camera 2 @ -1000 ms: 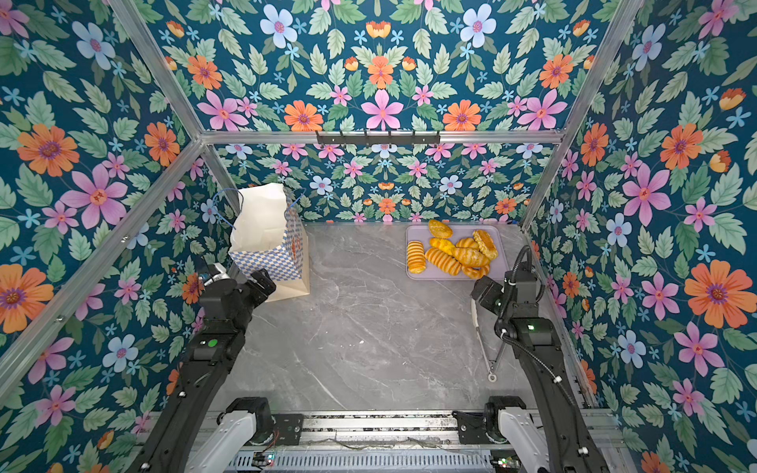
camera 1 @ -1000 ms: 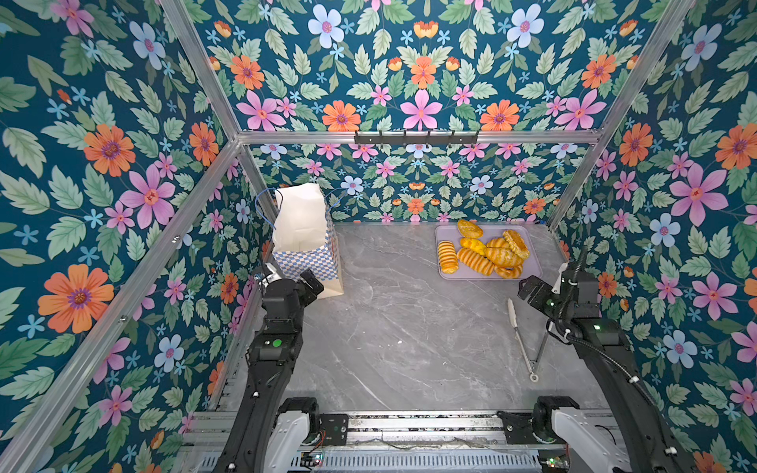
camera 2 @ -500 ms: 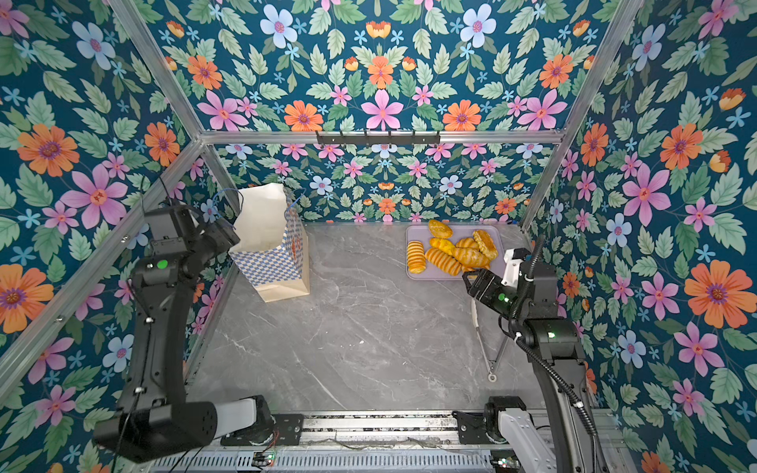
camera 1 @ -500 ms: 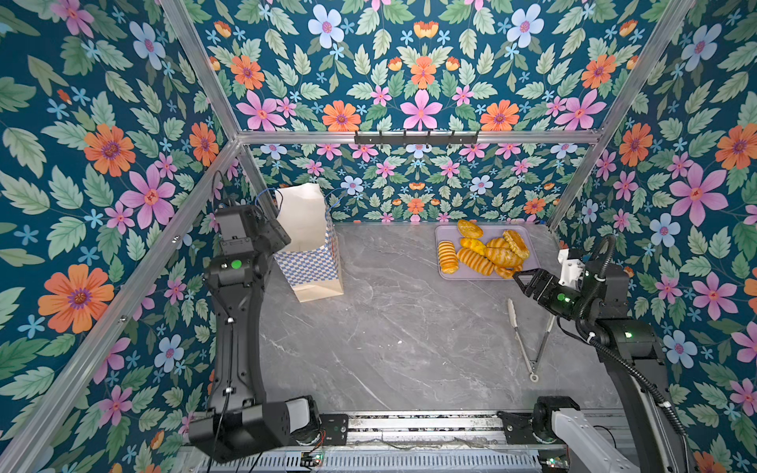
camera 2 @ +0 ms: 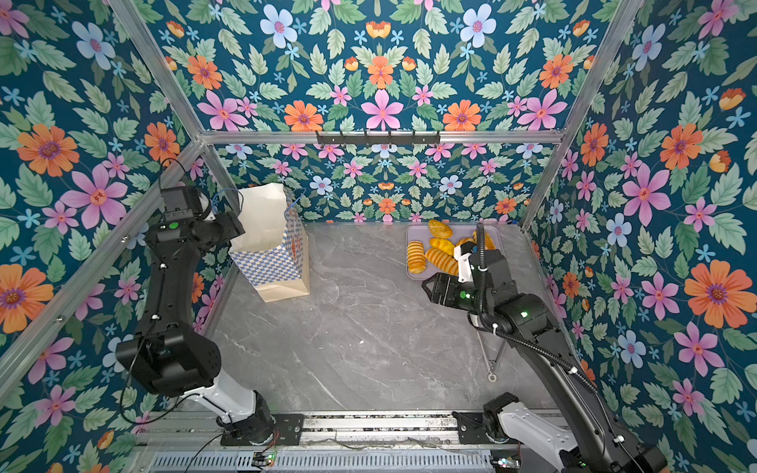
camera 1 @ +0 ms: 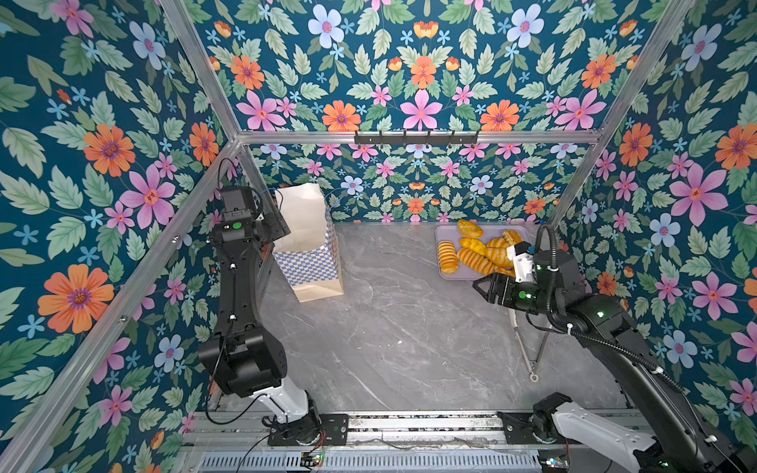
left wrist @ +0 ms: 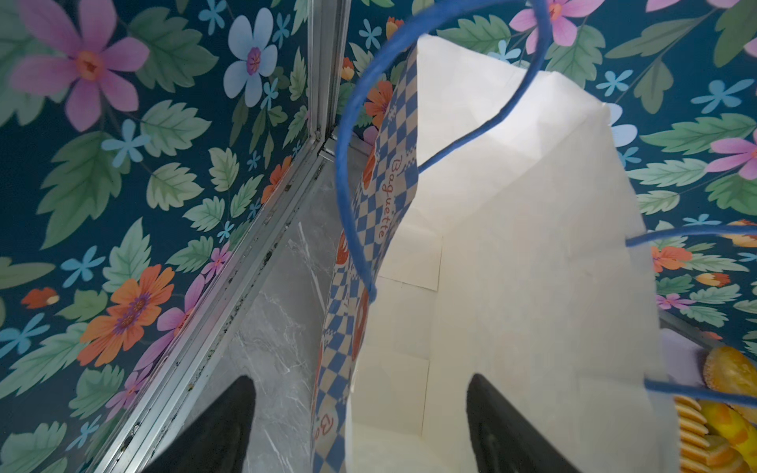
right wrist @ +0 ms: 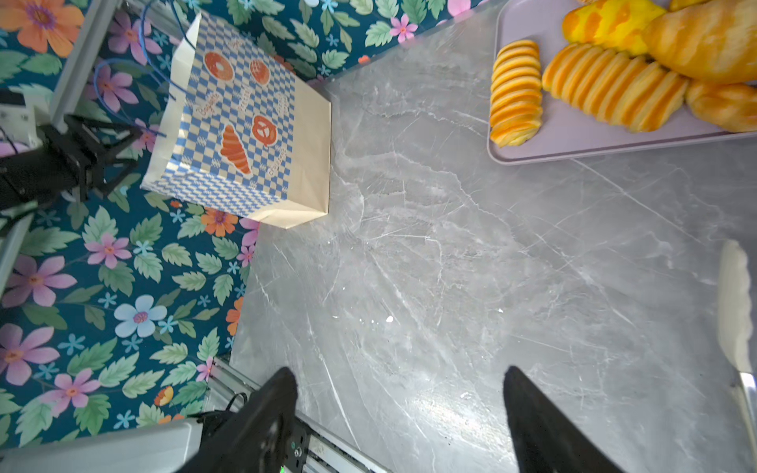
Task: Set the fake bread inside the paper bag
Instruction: 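Grasp the checkered paper bag rim with the left gripper while the right arm rises, then drag the paper bag with the left gripper toward the table center, opening it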
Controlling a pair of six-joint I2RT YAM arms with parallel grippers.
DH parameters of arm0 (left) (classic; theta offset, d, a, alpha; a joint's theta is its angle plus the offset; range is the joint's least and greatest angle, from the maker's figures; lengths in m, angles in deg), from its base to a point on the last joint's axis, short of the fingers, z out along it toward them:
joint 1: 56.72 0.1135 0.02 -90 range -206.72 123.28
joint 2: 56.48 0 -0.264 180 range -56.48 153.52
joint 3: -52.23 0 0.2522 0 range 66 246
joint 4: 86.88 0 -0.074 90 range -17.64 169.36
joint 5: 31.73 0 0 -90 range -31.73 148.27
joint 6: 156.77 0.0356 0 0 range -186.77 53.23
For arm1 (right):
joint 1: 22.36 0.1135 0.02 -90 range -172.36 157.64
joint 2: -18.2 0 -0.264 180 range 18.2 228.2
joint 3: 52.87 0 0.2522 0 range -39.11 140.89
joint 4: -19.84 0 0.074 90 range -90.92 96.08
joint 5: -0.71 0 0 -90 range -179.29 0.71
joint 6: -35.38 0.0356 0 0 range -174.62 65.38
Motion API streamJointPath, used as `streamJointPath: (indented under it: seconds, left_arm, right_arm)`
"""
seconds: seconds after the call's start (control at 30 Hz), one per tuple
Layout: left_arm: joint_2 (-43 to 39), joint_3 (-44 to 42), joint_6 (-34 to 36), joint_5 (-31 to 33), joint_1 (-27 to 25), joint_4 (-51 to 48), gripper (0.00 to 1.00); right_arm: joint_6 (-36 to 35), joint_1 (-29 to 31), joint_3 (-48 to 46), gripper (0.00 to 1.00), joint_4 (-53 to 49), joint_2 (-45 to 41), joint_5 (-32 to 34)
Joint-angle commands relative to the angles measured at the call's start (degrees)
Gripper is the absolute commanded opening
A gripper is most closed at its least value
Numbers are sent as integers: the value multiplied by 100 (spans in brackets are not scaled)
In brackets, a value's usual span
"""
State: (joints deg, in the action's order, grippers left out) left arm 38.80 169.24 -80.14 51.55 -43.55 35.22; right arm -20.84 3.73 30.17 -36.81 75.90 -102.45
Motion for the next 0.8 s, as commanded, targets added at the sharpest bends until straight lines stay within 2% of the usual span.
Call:
streamJointPath:
  seconds: [0.0, 0.17, 0.23, 0.4, 0.5, 0.77]
  left_arm:
    - [318, 173, 124, -136, 1, -32, 80]
    - [867, 434, 185, 45, -12, -90, 75]
    - [1029, 550, 192, 52, -15, -133, 67]
    - [1059, 754, 245, 93, -280, -234, 25]
    - [947, 750, 217, -100, -370, -298, 2]
    - [139, 32, 37, -827, -422, -253, 0]
  right_arm:
    - [75, 293, 88, 78, 97, 122, 397]
    - [155, 459, 45, 73, 131, 178, 462]
    - [142, 457, -21, 72, 129, 130, 504]
    - [26, 454, -82, 70, -1, 45, 761]
    - [6, 459, -86, 67, -62, 32, 961]
    - [-63, 459, -90, 66, -102, -4, 1320]
